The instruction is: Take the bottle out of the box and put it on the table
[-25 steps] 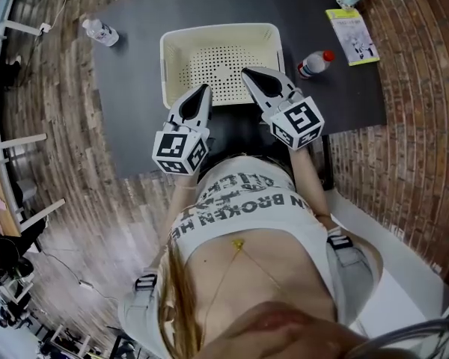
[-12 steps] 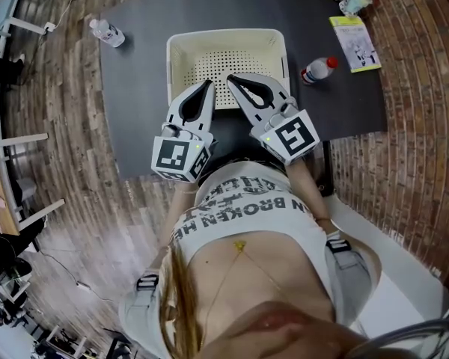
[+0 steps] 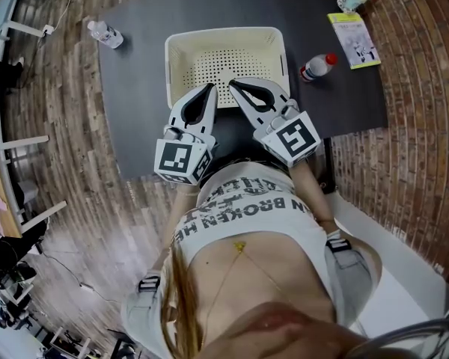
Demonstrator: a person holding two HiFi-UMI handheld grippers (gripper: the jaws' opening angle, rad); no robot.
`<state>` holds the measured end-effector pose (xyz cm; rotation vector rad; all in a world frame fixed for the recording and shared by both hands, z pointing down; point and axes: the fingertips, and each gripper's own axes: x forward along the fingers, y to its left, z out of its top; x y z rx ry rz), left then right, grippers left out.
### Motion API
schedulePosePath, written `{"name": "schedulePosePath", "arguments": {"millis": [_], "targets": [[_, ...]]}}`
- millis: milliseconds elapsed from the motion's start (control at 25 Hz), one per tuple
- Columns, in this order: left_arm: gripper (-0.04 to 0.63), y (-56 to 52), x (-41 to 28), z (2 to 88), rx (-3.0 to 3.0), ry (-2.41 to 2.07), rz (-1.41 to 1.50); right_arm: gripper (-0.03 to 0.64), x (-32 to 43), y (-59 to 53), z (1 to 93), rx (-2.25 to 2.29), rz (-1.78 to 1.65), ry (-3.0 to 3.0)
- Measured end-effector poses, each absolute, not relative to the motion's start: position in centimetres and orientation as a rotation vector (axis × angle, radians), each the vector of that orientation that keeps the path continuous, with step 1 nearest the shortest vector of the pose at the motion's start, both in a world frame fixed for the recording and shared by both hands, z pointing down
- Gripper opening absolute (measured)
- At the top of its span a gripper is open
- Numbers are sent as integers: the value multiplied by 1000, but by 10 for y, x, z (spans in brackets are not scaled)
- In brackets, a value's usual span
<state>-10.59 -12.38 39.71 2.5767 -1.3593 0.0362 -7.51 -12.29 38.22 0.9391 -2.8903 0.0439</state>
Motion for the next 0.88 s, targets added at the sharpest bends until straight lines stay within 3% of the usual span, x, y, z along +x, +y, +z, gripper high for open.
{"name": "schedulePosePath", "arguments": {"millis": [880], "targets": [[5, -118, -91, 401, 2584, -1329, 71, 8, -64, -124, 393, 941, 60, -2833]]}}
